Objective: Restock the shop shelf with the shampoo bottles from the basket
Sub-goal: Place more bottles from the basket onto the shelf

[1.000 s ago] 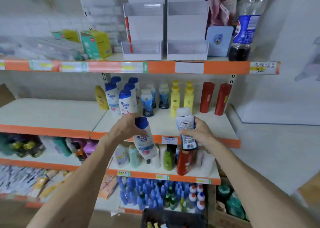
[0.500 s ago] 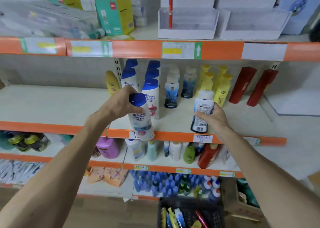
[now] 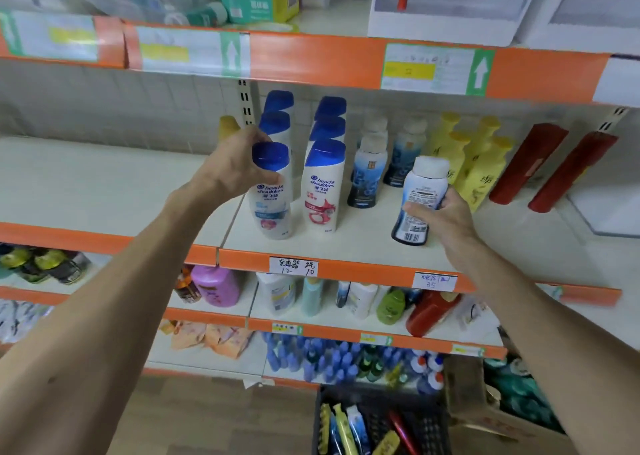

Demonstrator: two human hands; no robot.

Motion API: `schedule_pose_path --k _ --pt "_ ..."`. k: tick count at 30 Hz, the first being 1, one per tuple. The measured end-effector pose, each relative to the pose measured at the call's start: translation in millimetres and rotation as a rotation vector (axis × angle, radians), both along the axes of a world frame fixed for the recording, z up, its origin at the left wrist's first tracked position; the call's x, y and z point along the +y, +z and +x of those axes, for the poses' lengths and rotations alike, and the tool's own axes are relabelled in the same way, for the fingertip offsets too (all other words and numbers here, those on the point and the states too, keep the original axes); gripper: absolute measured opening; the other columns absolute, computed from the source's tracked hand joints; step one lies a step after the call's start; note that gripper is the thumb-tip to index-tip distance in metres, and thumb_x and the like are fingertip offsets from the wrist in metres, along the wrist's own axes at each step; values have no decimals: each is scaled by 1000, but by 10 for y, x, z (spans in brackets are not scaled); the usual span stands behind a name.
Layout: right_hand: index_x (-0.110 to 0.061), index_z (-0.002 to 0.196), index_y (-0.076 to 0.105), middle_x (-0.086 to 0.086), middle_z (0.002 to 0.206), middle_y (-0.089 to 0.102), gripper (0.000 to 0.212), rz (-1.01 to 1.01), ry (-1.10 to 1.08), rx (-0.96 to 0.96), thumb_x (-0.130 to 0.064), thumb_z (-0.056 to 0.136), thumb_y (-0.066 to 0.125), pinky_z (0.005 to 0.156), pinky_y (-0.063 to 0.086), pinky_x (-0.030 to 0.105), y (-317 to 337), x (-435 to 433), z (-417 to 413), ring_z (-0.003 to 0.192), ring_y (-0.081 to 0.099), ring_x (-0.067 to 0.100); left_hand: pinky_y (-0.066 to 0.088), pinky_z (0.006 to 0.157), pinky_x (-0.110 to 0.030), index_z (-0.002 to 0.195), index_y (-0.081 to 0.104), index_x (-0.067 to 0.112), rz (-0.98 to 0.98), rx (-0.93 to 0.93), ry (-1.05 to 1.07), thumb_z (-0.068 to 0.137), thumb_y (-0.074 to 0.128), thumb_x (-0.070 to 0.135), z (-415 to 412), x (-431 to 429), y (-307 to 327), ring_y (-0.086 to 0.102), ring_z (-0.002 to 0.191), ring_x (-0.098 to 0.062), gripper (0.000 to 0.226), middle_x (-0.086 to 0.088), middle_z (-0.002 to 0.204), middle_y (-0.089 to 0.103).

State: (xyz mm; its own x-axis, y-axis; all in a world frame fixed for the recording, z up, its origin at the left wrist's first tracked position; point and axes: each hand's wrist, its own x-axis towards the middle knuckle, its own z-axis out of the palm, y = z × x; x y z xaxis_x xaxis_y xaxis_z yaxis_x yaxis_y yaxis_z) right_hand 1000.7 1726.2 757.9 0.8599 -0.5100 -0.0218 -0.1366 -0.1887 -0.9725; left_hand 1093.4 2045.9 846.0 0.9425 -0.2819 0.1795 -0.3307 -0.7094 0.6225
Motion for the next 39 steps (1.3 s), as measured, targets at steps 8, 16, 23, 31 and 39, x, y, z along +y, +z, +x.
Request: schedule_pose_path --k 8,16,23,31,39 --pt "-7 122 57 6 113 68 48 65 -30 -43 -6 79 80 71 54 25 -153 8 300 95 68 17 47 93 -28 122 50 9 -72 35 -40 70 82 11 254 -167 -148 57 99 -19 61 -2 108 56" --pt "-12 116 57 2 107 68 42 118 -41 -66 -4 80 78 65 53 18 -292 135 494 84 66 3 50 98 -41 128 45 15 -374 246 3 74 79 10 264 -119 -502 58 113 -19 65 -3 125 58" --pt "-13 118 56 0 107 67 43 95 -24 -53 -6 82 77 65 51 16 -359 146 495 86 65 2 55 90 -40 128 45 18 -390 310 -44 72 81 14 308 -62 -671 62 108 -18 67 -2 121 62" --pt "-10 123 55 0 109 68 45 96 -4 -57 -6 83 76 67 53 16 -406 131 483 89 66 3 52 76 -25 127 46 19 -354 326 -69 73 78 12 460 -1 -613 62 104 -17 63 -2 118 63" --pt "-10 126 56 5 118 68 48 117 -4 -61 -7 82 77 83 55 32 -427 117 487 102 67 15 56 87 -38 129 45 18 -343 354 -69 72 80 14 457 13 -601 63 103 -17 67 -2 118 62"
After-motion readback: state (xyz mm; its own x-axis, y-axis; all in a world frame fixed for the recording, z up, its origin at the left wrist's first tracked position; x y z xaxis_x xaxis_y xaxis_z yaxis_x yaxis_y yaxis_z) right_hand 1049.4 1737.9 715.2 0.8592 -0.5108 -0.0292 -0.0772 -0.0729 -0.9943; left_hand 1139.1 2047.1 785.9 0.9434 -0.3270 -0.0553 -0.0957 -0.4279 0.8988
